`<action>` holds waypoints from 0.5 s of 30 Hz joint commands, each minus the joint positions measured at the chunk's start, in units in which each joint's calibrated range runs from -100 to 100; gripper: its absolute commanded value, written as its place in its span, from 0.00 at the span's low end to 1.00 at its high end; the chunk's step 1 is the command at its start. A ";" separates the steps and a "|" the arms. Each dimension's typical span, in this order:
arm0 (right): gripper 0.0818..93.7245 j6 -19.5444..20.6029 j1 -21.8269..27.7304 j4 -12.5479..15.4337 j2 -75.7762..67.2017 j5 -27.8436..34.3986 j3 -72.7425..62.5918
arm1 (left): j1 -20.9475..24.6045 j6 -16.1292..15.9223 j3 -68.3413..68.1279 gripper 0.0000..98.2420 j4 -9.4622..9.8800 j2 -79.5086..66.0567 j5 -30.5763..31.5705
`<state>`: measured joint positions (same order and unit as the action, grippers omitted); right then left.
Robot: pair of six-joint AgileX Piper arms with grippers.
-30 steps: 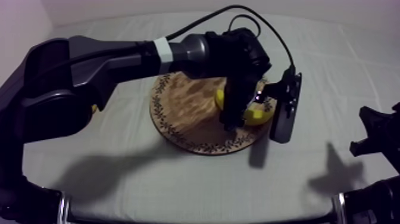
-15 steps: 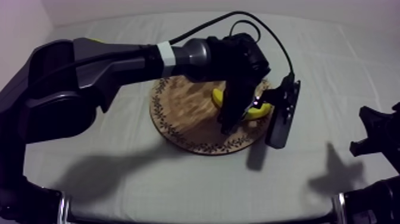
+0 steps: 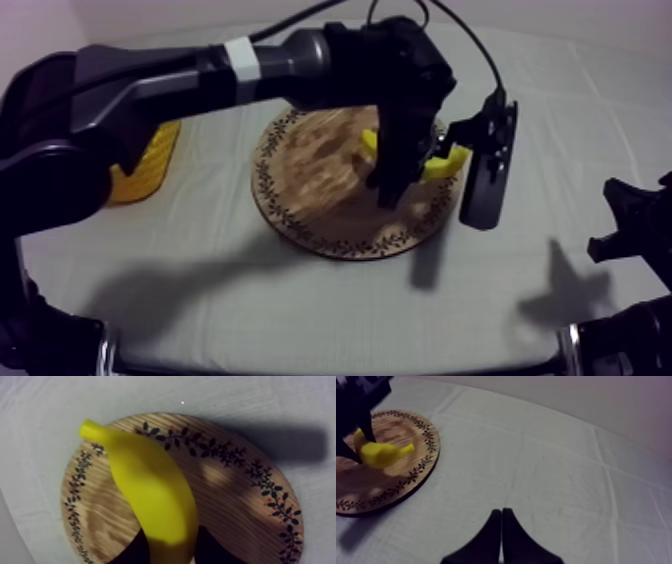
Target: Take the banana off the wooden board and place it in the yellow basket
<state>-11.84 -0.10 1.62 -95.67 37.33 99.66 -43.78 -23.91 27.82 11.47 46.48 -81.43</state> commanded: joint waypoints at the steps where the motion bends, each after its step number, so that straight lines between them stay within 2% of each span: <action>1: 0.00 0.00 0.02 0.02 0.00 0.01 0.01 | -0.38 0.27 -0.05 0.26 0.06 -2.71 -0.32; 8: 0.00 0.00 0.02 0.02 0.00 0.01 0.01 | -2.63 1.60 -0.04 0.25 0.92 -8.81 -2.60; 15: 0.00 0.00 0.02 0.02 0.00 0.01 0.01 | -2.97 4.97 -0.83 0.24 0.47 -12.13 -3.37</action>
<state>-11.84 -0.10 1.62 -95.67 37.46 99.66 -46.77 -19.91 26.98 11.96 34.63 -84.82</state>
